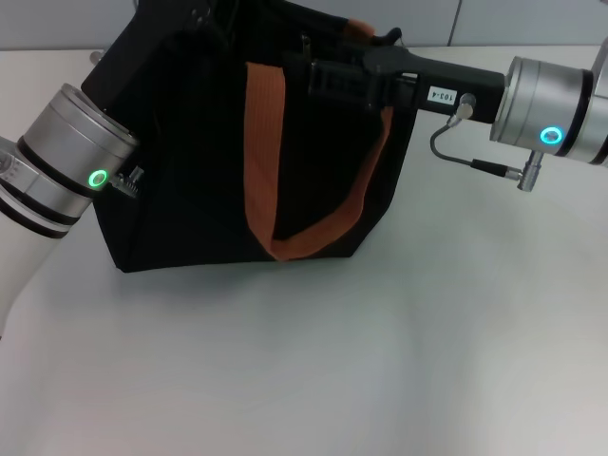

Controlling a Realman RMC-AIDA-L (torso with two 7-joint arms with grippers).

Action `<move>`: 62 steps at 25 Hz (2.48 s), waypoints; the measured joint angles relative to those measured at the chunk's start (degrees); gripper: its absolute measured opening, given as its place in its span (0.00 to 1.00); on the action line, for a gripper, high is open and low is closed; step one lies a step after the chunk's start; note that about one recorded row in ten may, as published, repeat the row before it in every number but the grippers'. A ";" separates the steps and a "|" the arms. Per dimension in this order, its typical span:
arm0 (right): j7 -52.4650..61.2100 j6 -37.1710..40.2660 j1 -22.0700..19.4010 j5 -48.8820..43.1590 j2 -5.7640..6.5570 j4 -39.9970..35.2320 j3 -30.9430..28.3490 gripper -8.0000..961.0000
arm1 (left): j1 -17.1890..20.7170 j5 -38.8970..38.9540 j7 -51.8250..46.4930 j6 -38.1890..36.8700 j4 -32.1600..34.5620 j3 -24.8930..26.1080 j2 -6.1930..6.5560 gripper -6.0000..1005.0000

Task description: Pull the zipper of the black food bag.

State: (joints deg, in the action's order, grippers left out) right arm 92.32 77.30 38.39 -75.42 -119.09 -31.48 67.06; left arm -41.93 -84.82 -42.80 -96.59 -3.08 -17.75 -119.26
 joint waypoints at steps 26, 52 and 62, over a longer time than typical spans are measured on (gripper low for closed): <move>2.10 0.03 -0.59 0.33 0.09 0.37 -0.52 0.75 | -0.18 0.25 0.09 0.78 0.01 0.09 0.00 0.14; 3.74 -2.79 0.02 0.58 0.10 2.11 -0.80 0.39 | -0.35 0.28 0.54 0.80 -0.35 0.09 0.00 0.15; 3.81 -1.67 -0.05 0.74 0.07 1.91 -1.99 0.38 | -0.35 0.35 0.61 0.93 -0.34 0.09 0.00 0.15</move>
State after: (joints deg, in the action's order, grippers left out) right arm 96.13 75.63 38.35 -74.68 -119.03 -29.56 65.07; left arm -42.28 -84.46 -42.19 -95.66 -3.42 -17.67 -119.27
